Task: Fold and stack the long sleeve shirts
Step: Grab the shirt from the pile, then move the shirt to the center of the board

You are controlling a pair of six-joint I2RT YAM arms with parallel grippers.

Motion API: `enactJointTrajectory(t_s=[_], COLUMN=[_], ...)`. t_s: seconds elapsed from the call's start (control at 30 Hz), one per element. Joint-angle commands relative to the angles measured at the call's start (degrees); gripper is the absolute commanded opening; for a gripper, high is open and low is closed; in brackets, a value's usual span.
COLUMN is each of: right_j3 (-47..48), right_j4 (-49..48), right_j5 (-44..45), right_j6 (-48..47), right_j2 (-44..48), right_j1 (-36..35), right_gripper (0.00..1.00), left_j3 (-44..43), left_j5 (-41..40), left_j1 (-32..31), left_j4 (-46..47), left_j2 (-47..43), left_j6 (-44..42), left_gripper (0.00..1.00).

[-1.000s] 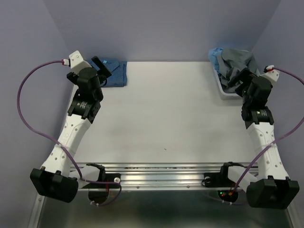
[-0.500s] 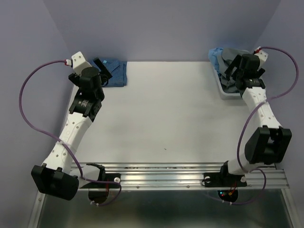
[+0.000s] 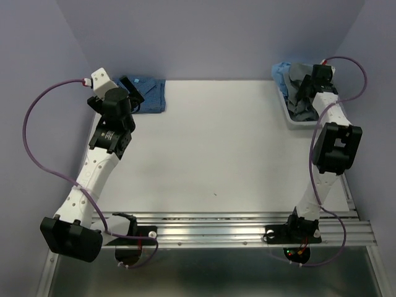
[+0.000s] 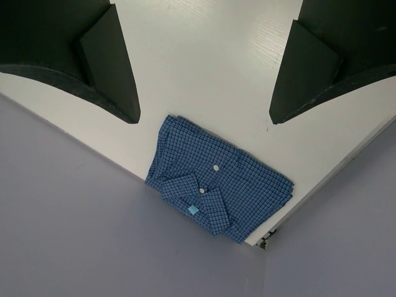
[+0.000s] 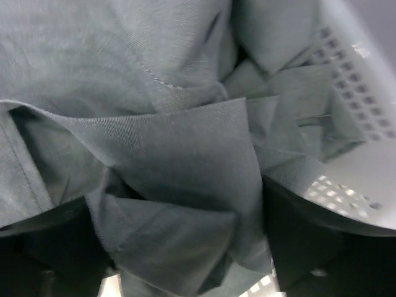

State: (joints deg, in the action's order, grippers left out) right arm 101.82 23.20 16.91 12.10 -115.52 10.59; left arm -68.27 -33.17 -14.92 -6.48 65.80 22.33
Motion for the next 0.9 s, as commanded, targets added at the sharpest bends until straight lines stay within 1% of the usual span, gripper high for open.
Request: enactJointTrajectory(t_s=[0.0, 0.03, 0.07, 0.1, 0.23, 0.33, 0.37, 0.43, 0.47, 0.53, 0.57, 0.6, 0.63, 0.73, 0.77, 0.8, 0.83, 0.87], right_j3=[4.7, 6.5, 7.4, 8.1, 11.4, 13.5, 13.6, 13.0, 13.0, 15.6, 17.2, 18.7, 21.9, 27.2, 31.1, 32.9, 35.9, 35.9], right_j4=[-1.1, -1.1, -1.1, -1.1, -2.6, -5.5, -8.1, -11.6, -14.3, -15.6, -15.8, -16.0, -16.3, -16.6, -15.5, -15.0, -15.0, -15.5], right_j5=[-3.8, -4.3, -5.4, -6.3, -9.2, -13.9, -18.3, -23.1, -28.2, -32.6, -37.8, -40.3, -45.3, -51.3, -52.7, -53.4, -55.6, -56.8], right_j6=[-2.0, -1.5, -1.1, -1.1, -2.2, -3.5, -3.6, -2.7, -2.3, -0.3, 0.0, 0.6, 2.0, 2.3, 1.5, -0.1, -0.3, 0.0], right_j2=[-2.2, -2.6, -2.7, -2.5, 2.0, 8.5, 12.3, 15.9, 18.7, 20.4, 20.9, 21.1, 21.0, 19.0, 18.3, 17.4, 15.6, 14.7], right_j1=[0.4, 0.9, 0.9, 0.9, 0.9, 0.9, 0.9, 0.9, 0.9, 0.9, 0.9, 0.1, -1.1, -5.5, -10.4, -12.7, -16.8, -16.8], right_gripper=[0.5, 0.35, 0.24, 0.01, 0.01, 0.01, 0.01, 0.01, 0.01, 0.01, 0.01, 0.01, 0.01, 0.01, 0.01, 0.01, 0.01, 0.01], left_j3=[-1.1, -1.1, -1.1, -1.1, -0.8, -0.9, -0.7, -0.5, -0.4, -0.3, -0.2, 0.0, 0.2, 0.4, 0.4, 0.5, 0.6, 0.7], left_j5=[-2.4, -2.4, -2.3, -2.4, -2.6, -2.5, -2.4, -2.3, -2.3, -2.2, -2.0, -1.9, -1.7, -1.5, -1.5, -1.5, -1.6, -1.7], left_j1=[0.4, 0.4, 0.4, 0.5, 0.6, 0.6, 0.6, 0.5, 0.6, 0.6, 0.6, 0.7, 0.6, 0.6, 0.7, 0.8, 0.8, 0.8], left_j4=[1.4, 1.4, 1.4, 1.2, 1.2, 1.3, 1.5, 1.8, 1.9, 2.2, 2.3, 2.4, 2.8, 3.4, 3.4, 3.4, 3.5, 3.5], left_j2=[-1.9, -1.9, -1.8, -1.7, -1.7, -1.8, -1.9, -2.0, -2.0, -2.0, -2.1, -2.2, -2.3, -2.4, -2.4, -2.5, -2.8, -2.9], left_j6=[-1.1, -1.4, -1.5, -1.6, -1.7, -1.7, -1.7, -1.8, -1.8, -1.8, -1.8, -1.8, -1.8, -1.8, -1.8, -1.8, -1.7, -1.5], left_gripper=[0.99, 0.99, 0.99, 0.99, 0.99, 0.99, 0.99, 0.99, 0.99, 0.99, 0.99, 0.99, 0.99, 0.99, 0.99, 0.99, 0.99, 0.99])
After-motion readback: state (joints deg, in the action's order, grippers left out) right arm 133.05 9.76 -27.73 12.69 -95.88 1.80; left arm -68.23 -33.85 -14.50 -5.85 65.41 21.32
